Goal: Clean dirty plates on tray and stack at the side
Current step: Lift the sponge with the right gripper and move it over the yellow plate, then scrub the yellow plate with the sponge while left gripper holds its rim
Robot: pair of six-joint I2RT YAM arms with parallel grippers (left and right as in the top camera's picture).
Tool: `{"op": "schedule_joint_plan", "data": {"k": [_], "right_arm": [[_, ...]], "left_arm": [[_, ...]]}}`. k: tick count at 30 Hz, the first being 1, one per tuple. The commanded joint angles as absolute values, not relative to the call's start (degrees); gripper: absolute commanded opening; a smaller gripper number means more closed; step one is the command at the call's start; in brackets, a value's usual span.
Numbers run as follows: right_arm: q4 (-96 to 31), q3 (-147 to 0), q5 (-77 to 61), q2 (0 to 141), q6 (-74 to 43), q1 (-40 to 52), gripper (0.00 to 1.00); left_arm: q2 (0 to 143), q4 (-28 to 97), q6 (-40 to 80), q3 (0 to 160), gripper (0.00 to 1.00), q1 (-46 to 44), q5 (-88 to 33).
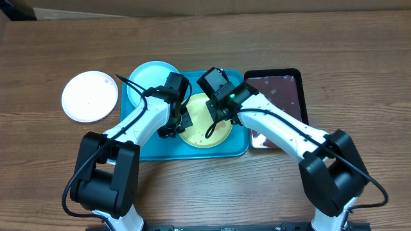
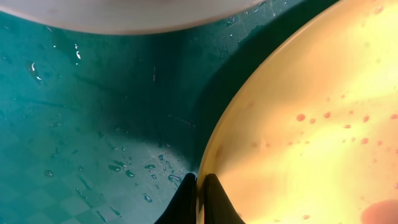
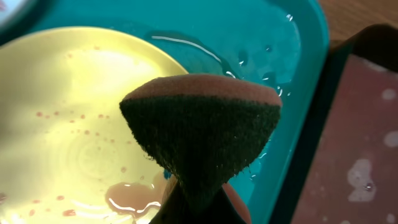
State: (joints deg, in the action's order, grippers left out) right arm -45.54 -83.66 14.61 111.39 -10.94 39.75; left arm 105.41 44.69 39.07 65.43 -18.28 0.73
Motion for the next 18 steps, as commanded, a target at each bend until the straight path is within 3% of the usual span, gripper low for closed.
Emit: {"op": "schedule_joint_plan", "data": {"k": [1, 18], "right_arm": [[-44.62, -83.53, 15.81, 112.81, -12.01, 39.59, 0.04], [-41.43, -83.48, 9.45, 121.08, -12.08, 39.57, 0.04]], "left_arm": [[106.50, 45.15, 40.29, 65.34, 0.04, -17.98, 3.36], [106.50, 45.23, 39.83, 65.34, 0.04, -17.98, 3.38]]}}
